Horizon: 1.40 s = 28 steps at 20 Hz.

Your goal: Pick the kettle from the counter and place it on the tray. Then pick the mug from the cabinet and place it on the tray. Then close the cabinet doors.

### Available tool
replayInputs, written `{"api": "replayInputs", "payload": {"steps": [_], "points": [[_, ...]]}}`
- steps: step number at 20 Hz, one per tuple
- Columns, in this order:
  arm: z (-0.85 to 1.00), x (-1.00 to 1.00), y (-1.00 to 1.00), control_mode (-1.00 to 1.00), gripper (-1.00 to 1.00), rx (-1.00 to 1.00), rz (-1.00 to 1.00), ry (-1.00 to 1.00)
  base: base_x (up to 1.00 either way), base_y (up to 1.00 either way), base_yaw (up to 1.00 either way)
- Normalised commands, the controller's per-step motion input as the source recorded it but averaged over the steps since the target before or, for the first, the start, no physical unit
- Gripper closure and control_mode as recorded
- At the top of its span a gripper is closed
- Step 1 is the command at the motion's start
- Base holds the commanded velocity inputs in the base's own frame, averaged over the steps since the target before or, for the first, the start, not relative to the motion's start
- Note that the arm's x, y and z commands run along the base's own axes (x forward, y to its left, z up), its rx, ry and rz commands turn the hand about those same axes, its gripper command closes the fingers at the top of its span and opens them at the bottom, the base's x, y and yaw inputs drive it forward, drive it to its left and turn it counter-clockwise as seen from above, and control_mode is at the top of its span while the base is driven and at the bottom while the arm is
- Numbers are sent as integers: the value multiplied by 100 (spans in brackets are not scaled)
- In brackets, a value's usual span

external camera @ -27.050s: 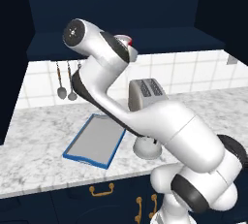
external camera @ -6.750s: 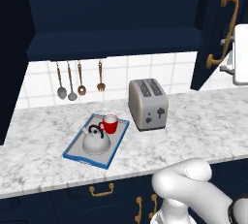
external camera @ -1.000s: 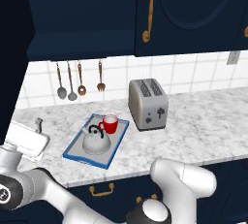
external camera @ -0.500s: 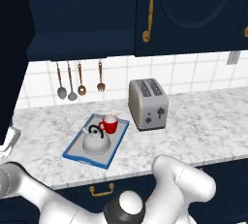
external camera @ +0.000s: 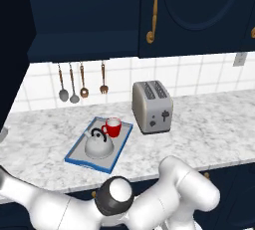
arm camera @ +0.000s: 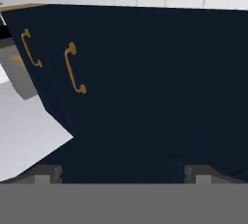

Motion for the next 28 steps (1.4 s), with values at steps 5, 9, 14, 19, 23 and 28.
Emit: {"api": "replayInputs", "payload": {"steps": [5,9,14,19,23,28], "points": [[39,23,-46,-100,-100,1,-14,14,0,0,0],[40,19,-63,-100,-100,4,-14,8,0,0,0],[47,9,-73,-100,-100,6,-9,5,0,0,0],[49,10,-79,-100,-100,9,-6,8,0,0,0],[47,13,-81,-100,-100,11,-2,10,0,0,0],[53,19,-85,-100,-100,13,0,12,0,0,0]]}}
